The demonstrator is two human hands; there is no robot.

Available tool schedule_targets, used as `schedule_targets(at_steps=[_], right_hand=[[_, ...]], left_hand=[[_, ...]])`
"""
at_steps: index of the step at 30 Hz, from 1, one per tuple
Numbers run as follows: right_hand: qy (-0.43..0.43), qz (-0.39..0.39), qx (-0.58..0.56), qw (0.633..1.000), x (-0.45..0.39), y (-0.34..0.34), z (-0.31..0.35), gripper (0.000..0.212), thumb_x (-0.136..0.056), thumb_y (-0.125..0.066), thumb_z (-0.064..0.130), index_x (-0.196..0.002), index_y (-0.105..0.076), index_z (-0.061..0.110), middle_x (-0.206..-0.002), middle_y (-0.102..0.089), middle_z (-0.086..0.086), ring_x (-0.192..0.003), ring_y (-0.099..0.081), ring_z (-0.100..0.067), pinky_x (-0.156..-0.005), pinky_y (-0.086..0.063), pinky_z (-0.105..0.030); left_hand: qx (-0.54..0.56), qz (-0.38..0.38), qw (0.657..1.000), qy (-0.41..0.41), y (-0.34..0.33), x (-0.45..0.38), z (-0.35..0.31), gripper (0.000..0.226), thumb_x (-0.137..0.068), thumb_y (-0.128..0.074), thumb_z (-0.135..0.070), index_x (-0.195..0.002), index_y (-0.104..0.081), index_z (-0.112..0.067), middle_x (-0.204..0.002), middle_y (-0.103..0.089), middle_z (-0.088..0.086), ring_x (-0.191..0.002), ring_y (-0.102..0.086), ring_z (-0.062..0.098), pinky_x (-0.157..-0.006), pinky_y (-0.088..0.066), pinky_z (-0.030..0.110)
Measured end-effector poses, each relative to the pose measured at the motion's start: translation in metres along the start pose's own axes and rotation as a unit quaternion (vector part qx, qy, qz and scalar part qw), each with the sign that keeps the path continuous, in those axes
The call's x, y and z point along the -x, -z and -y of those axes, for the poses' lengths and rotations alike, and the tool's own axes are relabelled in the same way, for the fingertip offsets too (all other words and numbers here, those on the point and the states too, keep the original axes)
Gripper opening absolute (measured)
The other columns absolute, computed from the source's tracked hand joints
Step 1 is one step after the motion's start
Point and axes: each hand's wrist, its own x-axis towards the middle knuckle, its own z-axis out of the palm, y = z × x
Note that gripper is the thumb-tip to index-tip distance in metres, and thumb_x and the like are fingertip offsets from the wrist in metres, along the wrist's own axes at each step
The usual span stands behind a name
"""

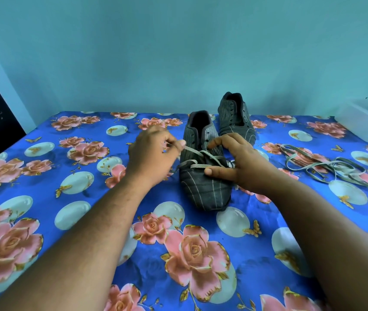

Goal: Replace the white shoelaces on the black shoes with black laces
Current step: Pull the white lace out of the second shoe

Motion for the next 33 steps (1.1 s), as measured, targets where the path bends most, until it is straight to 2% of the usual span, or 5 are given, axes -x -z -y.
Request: schedule_targets(at_steps=[7, 11, 20, 28, 33], right_hand=[[-0.018, 0.007, -0.003, 1.0, 0.002, 0.002, 0.005, 0.075, -0.061, -0.057, 0.084, -0.122, -0.055, 0.04, -0.127, -0.046, 0.013, -0.124, -0.046, -0.015, -0.109, -0.04, -0.046], [-0.016, 0.01, -0.002, 1.0, 0.001, 0.002, 0.005, 0.077, -0.06, -0.054, 0.087, -0.121, -0.055, 0.041, -0.127, -0.046, 0.012, -0.124, -0.047, -0.016, -0.109, -0.04, -0.048], [-0.015, 0.004, -0.003, 1.0, 0.0, 0.001, 0.004, 0.077, -0.06, -0.056, 0.086, -0.122, -0.056, 0.039, -0.126, -0.047, 0.012, -0.123, -0.048, -0.016, -0.108, -0.041, -0.048], [-0.007, 0.003, -0.01, 1.0, 0.0, 0.0, 0.001, 0.073, -0.062, -0.059, 0.088, -0.121, -0.053, 0.045, -0.126, -0.047, 0.014, -0.123, -0.048, -0.016, -0.109, -0.041, -0.047], [-0.01, 0.001, -0.009, 1.0, 0.0, 0.001, 0.006, 0.076, -0.063, -0.056, 0.086, -0.124, -0.055, 0.041, -0.127, -0.048, 0.013, -0.123, -0.047, -0.017, -0.109, -0.04, -0.046]], left_hand=[[-0.089, -0.041, 0.987, 0.127, 0.006, -0.002, 0.02, 0.024, -0.093, -0.064, -0.052, -0.087, -0.068, -0.029, -0.108, -0.061, -0.003, -0.114, -0.057, 0.03, -0.088, -0.048, 0.049], [-0.036, -0.013, 0.999, 0.017, 0.0, 0.004, -0.001, 0.051, -0.087, -0.05, -0.072, -0.113, -0.066, -0.031, -0.128, -0.058, -0.009, -0.127, -0.05, 0.02, -0.099, -0.039, 0.046], [0.035, 0.083, 0.994, -0.054, -0.011, 0.01, -0.012, 0.028, -0.086, -0.057, -0.058, -0.084, -0.06, -0.03, -0.091, -0.06, -0.014, -0.099, -0.058, 0.016, -0.089, -0.051, 0.05], [0.202, 0.113, 0.966, 0.119, 0.012, 0.006, -0.015, 0.02, -0.1, -0.064, -0.029, -0.095, -0.072, -0.011, -0.097, -0.065, 0.029, -0.073, -0.056, 0.019, -0.051, -0.048, 0.014], [0.276, 0.124, 0.932, 0.197, 0.007, 0.006, -0.011, 0.018, -0.101, -0.063, -0.033, -0.095, -0.069, -0.016, -0.097, -0.078, -0.001, -0.101, -0.073, 0.015, -0.063, -0.06, 0.04]])
